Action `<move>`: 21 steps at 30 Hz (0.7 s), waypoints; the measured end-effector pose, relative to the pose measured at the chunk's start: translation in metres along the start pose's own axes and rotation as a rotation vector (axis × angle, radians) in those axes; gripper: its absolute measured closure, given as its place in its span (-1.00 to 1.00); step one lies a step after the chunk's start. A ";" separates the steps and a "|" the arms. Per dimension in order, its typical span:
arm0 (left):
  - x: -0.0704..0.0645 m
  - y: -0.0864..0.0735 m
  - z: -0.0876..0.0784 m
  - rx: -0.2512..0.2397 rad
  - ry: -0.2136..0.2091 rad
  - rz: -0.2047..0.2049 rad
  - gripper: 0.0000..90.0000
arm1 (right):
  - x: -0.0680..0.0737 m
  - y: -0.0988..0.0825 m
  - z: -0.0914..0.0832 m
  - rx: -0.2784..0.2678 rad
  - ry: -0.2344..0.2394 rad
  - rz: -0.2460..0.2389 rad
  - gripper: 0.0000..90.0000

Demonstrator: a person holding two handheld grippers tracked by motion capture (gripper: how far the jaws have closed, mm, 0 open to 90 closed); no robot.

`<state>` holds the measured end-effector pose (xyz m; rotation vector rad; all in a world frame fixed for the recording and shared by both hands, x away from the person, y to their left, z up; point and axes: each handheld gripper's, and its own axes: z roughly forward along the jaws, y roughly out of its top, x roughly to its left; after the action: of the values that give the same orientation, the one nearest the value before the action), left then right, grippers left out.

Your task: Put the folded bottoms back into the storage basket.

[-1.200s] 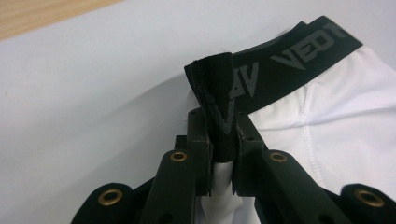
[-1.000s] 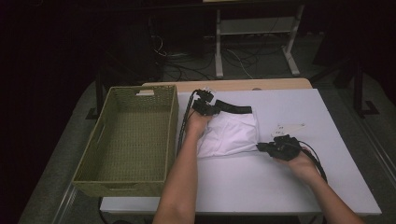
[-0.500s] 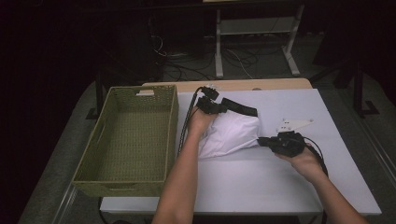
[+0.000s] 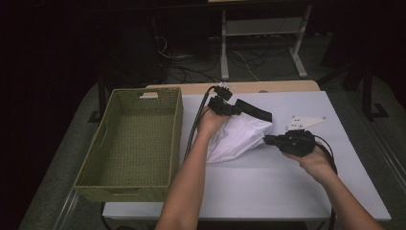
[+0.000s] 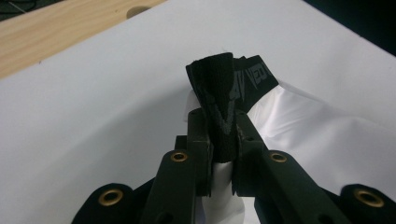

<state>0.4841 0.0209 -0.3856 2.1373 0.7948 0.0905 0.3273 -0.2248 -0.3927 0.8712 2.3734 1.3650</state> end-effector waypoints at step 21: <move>-0.034 0.056 -0.071 -0.061 -0.029 0.047 0.77 | 0.002 0.070 -0.026 -0.099 0.022 -0.072 0.91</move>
<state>0.4625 0.0252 -0.2911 2.0957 0.7159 0.1064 0.3383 -0.2147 -0.3191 0.7410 2.3077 1.4567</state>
